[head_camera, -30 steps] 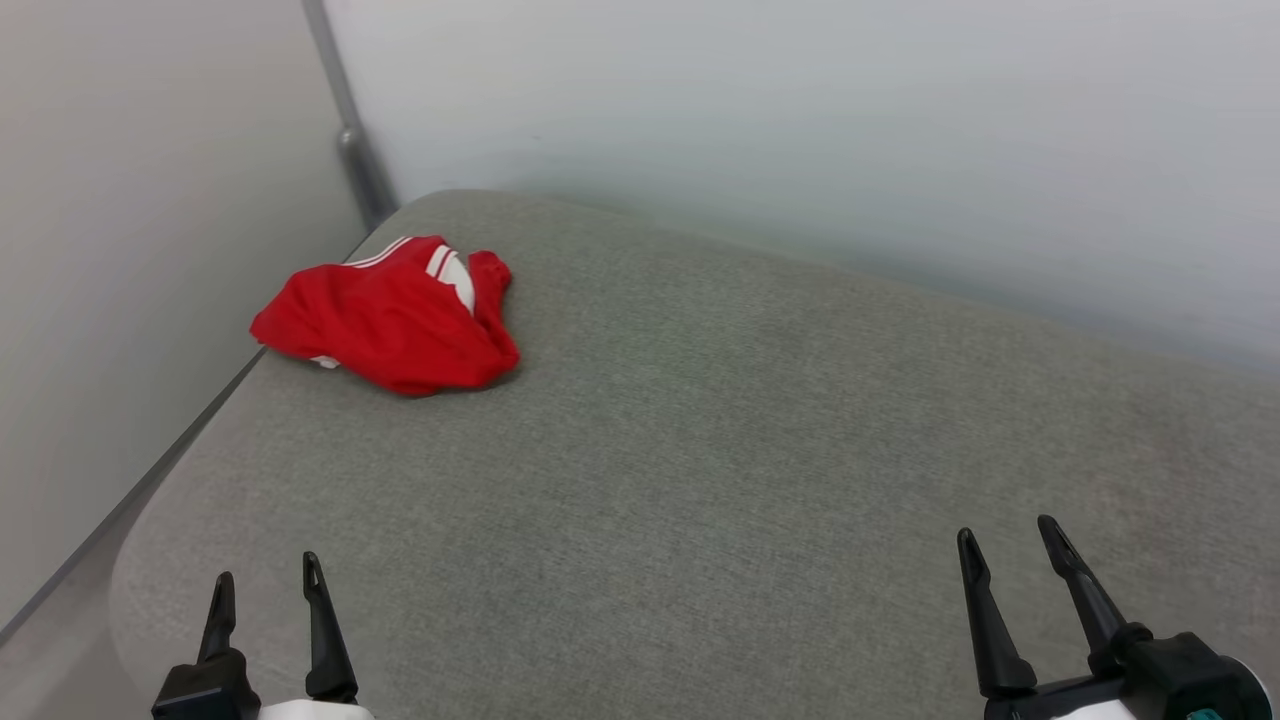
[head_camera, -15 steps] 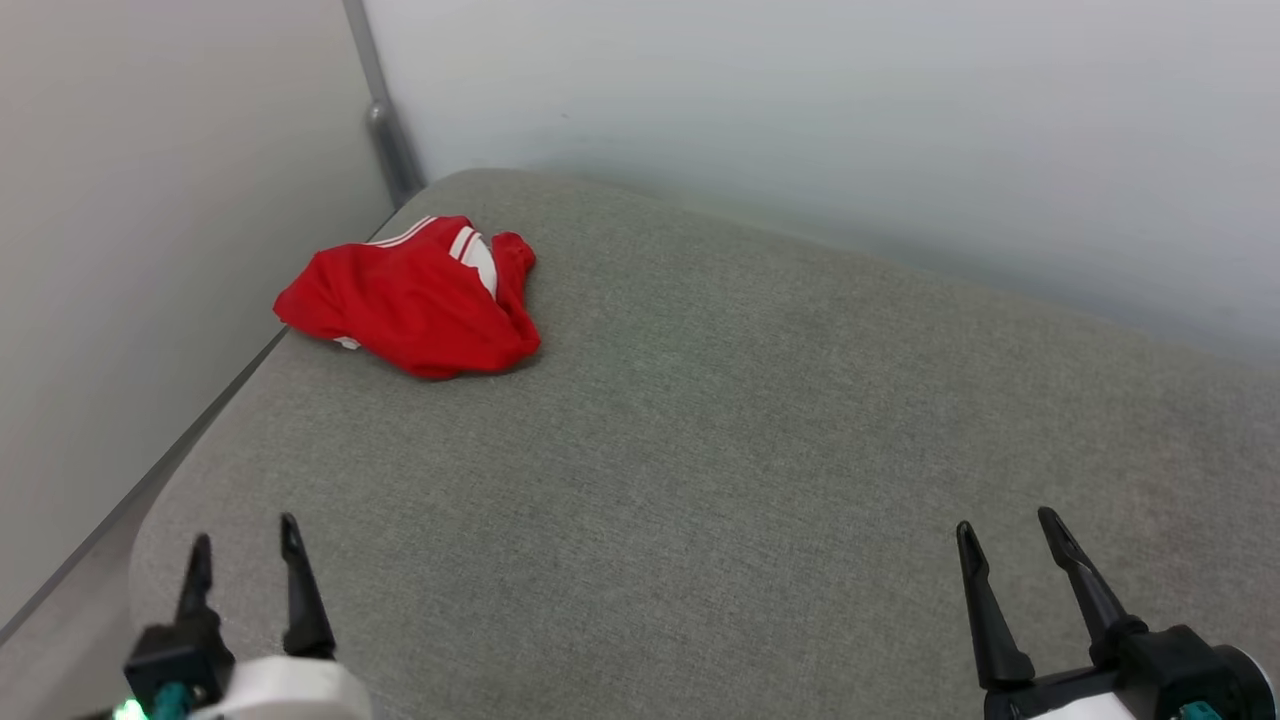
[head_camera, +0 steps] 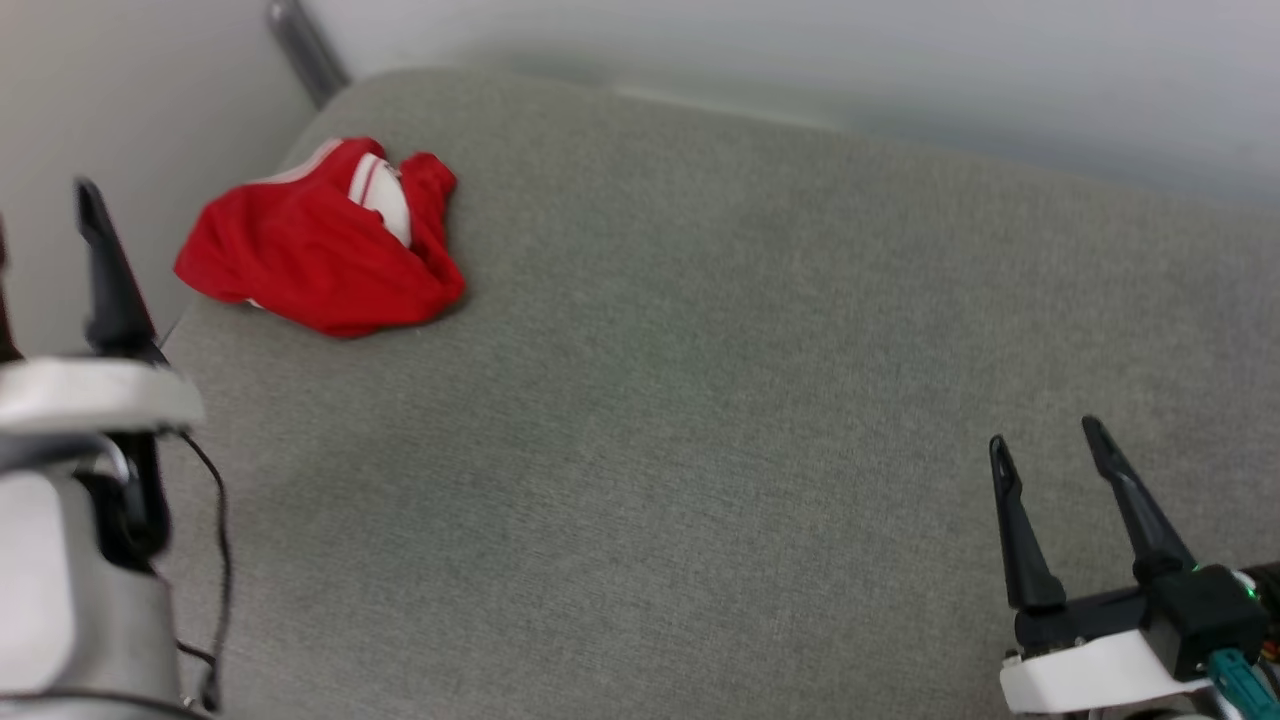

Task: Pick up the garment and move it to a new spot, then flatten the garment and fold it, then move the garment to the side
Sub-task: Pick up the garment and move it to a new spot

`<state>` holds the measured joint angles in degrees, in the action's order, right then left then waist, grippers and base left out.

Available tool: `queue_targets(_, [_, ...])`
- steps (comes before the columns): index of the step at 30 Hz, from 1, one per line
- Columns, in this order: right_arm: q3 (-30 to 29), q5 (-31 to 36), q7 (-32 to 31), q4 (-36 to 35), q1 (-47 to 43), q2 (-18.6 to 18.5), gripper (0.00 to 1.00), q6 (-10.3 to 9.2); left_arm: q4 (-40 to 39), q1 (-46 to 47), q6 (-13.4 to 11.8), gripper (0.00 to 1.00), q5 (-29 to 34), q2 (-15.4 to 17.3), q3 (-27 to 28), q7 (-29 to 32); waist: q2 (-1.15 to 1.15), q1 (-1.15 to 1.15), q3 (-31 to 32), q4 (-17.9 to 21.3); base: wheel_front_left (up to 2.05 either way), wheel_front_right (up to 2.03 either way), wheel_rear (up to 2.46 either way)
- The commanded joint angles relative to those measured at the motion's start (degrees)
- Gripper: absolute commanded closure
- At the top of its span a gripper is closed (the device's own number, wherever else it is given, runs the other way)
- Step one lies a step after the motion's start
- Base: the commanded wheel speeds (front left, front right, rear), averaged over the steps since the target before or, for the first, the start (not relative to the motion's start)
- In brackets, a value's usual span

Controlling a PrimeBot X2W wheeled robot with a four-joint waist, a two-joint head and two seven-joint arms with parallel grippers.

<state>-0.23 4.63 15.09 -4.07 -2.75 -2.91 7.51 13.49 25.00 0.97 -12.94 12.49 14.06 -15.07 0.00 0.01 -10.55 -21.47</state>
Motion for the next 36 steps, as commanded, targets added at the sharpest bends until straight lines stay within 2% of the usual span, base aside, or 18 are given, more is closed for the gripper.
queue_targets(1, [-0.23, 1.04, 0.12, -1.05, 1.66, 0.05, 0.0, -0.04, 2.06, 4.16, 0.81, 0.0, -0.38, 2.01, 0.28, 0.1, 0.0, -0.01, -5.47, 2.12, 0.0, 0.0, 0.0])
queue_targets(2, [-0.23, 1.04, 0.12, -1.05, 1.66, 0.05, 0.0, -0.04, 2.06, 4.16, 0.81, 0.0, -0.38, 2.01, 0.28, 0.1, 0.0, -0.01, -5.47, 2.12, 0.0, 0.0, 0.0])
queue_targets(4, [-0.54, 2.68, 0.12, -2.66, 3.64, 0.05, 0.0, -0.04, 6.58, 11.49, 2.11, 0.0, -2.06, 4.65, 0.83, 0.69, 0.0, -0.01, -9.23, 2.98, 0.0, 0.0, 0.0])
queue_targets(5, [-0.54, 2.68, 0.12, -2.66, 3.64, 0.05, 0.0, -0.04, 6.58, 11.49, 2.11, 0.0, -2.06, 4.65, 0.83, 0.69, 0.0, -0.01, -9.23, 2.98, 0.0, 0.0, 0.0])
queue_targets(10, [-0.53, 4.82, 0.12, -5.76, 6.48, 0.04, 0.0, -0.04, 14.1, 21.77, 4.33, 0.0, -5.2, 10.32, 1.99, 2.48, 0.0, -0.01, -14.84, 4.15, 0.0, 0.0, 0.0])
queue_targets(15, [-0.32, 7.27, 0.12, -8.77, 8.53, 0.03, 0.0, -0.04, 22.15, 29.57, 6.03, 0.0, -8.79, 15.74, 0.07, 7.82, 0.0, -0.01, -19.3, 5.06, 0.0, 0.0, 0.0])
queue_targets(18, [-0.18, 7.96, 0.12, -10.39, 9.41, 0.02, 0.0, -0.04, 26.89, 33.11, 6.4, 0.0, -11.57, 18.26, -2.85, 13.84, 0.0, -0.01, -21.36, 5.55, 0.0, 0.0, 0.0])
queue_targets(22, [0.26, 9.01, 0.12, -12.23, 10.05, 0.03, 0.0, -0.04, 29.62, 35.47, 6.39, 0.0, -18.13, 20.95, -9.97, 23.03, 0.0, -0.01, -23.5, 6.06, 0.0, 0.0, 0.0])
queue_targets(31, [0.63, 10.92, 0.12, -14.3, 10.63, -0.73, 0.0, -0.04, 28.48, 34.54, 6.38, 0.0, -36.88, 26.58, -23.54, 46.32, 0.0, -0.01, -27.61, 7.13, 0.0, 0.0, 0.0])
queue_targets(32, [0.54, 11.11, 0.12, -14.61, 10.52, -1.09, 0.0, -0.04, 27.61, 33.22, 6.4, 0.0, -42.69, 27.33, -26.9, 53.74, 0.0, -0.01, -28.54, 7.29, 0.0, 0.0, 0.0])
queue_targets(36, [0.31, 11.33, 0.12, -14.75, 10.67, -1.41, 0.0, -0.04, 27.12, 31.92, 6.4, 0.0, -46.27, 28.45, -30.59, 58.24, 0.0, -0.01, -29.42, 7.41, 0.0, 0.0, 0.0])
